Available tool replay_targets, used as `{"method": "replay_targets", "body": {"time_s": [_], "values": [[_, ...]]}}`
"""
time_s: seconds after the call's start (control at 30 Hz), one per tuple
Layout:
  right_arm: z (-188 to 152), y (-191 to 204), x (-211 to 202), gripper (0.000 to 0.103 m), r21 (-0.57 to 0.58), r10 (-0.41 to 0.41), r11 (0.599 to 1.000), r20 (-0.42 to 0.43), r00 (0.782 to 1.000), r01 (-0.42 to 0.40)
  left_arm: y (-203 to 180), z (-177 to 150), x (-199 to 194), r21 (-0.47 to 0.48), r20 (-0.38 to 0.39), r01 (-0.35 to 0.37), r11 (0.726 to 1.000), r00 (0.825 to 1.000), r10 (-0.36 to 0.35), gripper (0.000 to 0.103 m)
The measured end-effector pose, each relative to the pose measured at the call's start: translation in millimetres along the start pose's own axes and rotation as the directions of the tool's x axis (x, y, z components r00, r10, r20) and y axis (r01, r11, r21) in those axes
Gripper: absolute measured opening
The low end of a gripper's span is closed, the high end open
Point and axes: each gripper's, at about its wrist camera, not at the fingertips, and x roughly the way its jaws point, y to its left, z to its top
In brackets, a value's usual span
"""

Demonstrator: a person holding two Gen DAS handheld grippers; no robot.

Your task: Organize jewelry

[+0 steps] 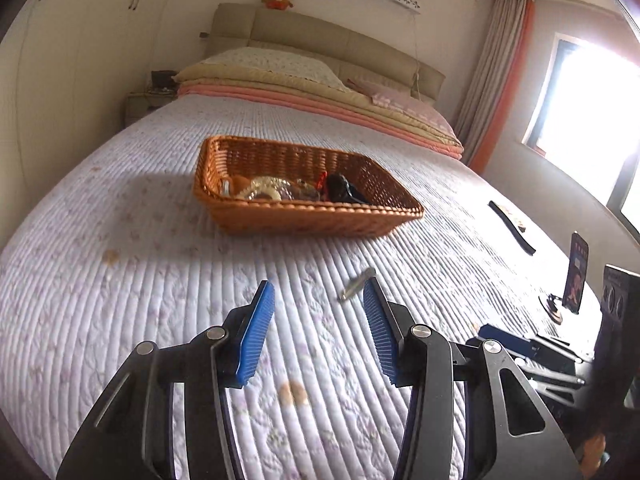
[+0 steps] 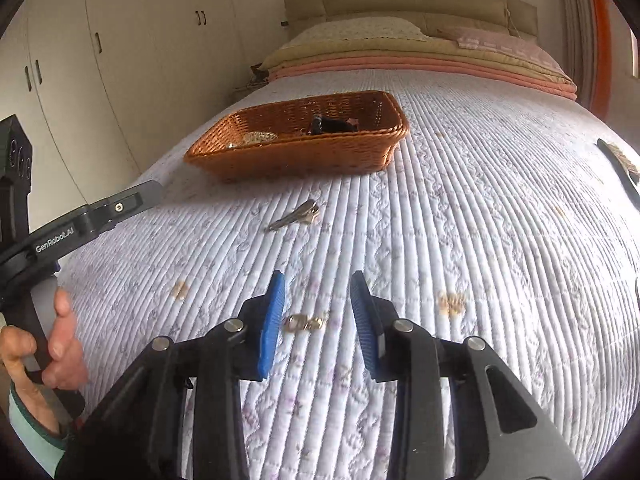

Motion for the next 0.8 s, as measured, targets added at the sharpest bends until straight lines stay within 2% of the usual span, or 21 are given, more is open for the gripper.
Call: {"method": "replay_targets", "body": {"time_s": [0.13,0.33,0.57,0.77,0.8], "values": [[-16.5,0.8,9.5,0.031,0.032,-0.023,0.999,-0.036,0.999,0.024,-2.5,-12.2,-0.3,0.0,-0.017,0.004,1.0,1.0,-0.004,0.045],[-32.4,7.8,23.6,0.026,0.083,0.011,0.997,-0.069,0.998,-0.005,0.5,-22.7,5.7,-0.002,-0.04,0.0,1.0,0.999,-0.001,0.045],[-24.8,9.9,41.7,0.025,0.111,-0.042,0.992,-0.076,0.996,0.051,9.6,-25.8,11.2,-0.017,-0.055,0.008,1.0,0.998,-0.009,0.045],[-17.1,14.8,48.9,0.025,0.086,-0.089,0.992,-0.088,0.992,0.097,13.7,-29.2,18.5,-0.03,-0.072,0.023,0.999,0.997,-0.025,0.045],[-16.9,16.1,50.6,0.021,0.076,-0.103,0.991,-0.092,0.99,0.11,14.0,-29.9,19.6,-0.03,-0.075,0.026,0.999,0.997,-0.029,0.045]]}}
